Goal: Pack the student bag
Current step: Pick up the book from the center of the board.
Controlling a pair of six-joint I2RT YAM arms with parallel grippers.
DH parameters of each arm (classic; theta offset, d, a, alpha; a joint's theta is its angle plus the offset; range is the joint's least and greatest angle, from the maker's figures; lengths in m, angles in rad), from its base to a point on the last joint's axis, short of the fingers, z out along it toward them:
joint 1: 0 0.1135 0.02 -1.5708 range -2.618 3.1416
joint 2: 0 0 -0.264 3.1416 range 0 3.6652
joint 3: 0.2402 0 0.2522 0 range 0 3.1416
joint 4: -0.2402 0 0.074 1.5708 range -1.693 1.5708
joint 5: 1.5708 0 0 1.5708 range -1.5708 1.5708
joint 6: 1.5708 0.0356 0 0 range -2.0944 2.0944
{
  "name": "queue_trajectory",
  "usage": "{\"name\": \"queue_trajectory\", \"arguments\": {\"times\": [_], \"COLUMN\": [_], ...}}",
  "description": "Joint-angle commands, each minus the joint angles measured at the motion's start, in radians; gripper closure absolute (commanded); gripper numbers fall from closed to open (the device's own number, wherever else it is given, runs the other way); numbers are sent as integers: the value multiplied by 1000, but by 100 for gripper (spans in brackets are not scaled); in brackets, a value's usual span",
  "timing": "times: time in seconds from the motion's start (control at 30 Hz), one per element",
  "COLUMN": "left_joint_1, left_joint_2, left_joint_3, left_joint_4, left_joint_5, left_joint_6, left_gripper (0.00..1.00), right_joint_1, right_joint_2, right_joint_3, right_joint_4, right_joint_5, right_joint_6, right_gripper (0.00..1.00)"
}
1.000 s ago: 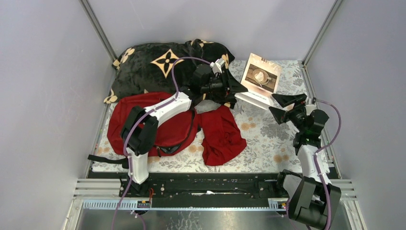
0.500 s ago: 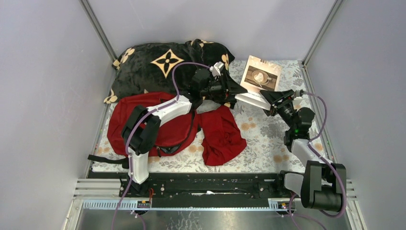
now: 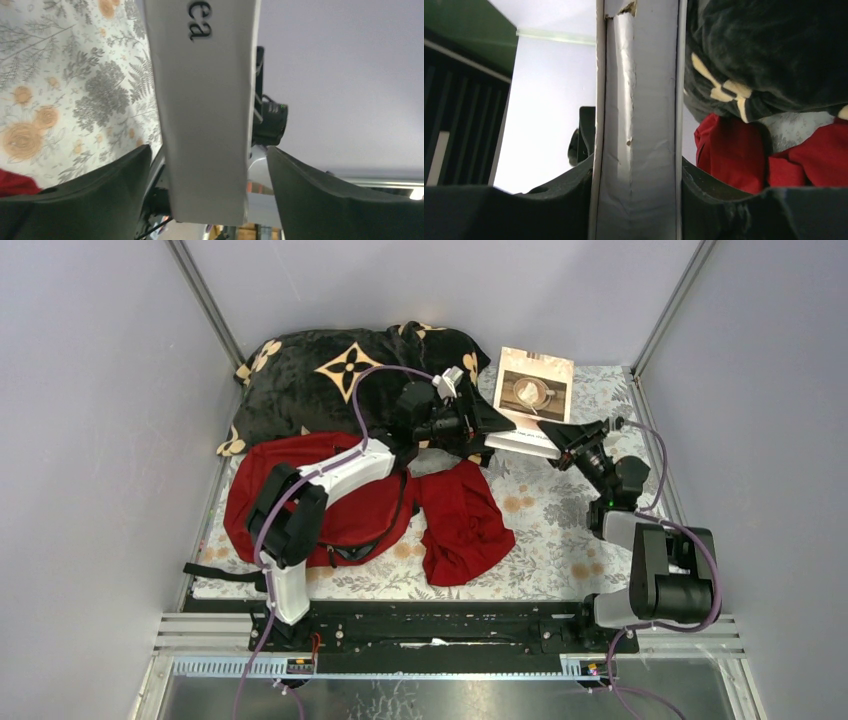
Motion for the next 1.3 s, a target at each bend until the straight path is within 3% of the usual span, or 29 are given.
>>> {"name": "queue_trajectory", "arguments": {"times": [0.0,0.13,0.3,0.63,0.73,0.93,1.07,1.13,1.27], "left_joint_1": [61,147,238,400,414,420,417,416,390], "left_joint_2": [-71,-112,-172,-304,-337,-375,-357,-369,-379], "left_joint_3": [23,38,47,2,33,1,-34,-47,-97], "left_joint_4": [-105,-246,-423,-781,-922,-932,-870,-863,-783], "left_joint_5": [48,142,251,344,301,400,594,603,667], "left_joint_6": [117,248,411,712,797,793,684,692,650], "left_gripper": [4,1,1,1,1,1,3,4,20], "right_joint_1": [10,11,18,165,204,283,319,334,355], "right_joint_2": [38,88,155,161,174,200,235,256,303], "right_joint_3": [120,167,164,189,198,223,253,272,313], "right_joint_4": [167,187,406,403,400,401,400,401,400], "right_joint_5": [-196,-364,-491,-614,-624,-663,-671,-677,-694], "right_joint_6": [-12,-3,128,55,45,18,4,3,3], "right_gripper": [61,65,67,68,66,67,71,71,69]}}
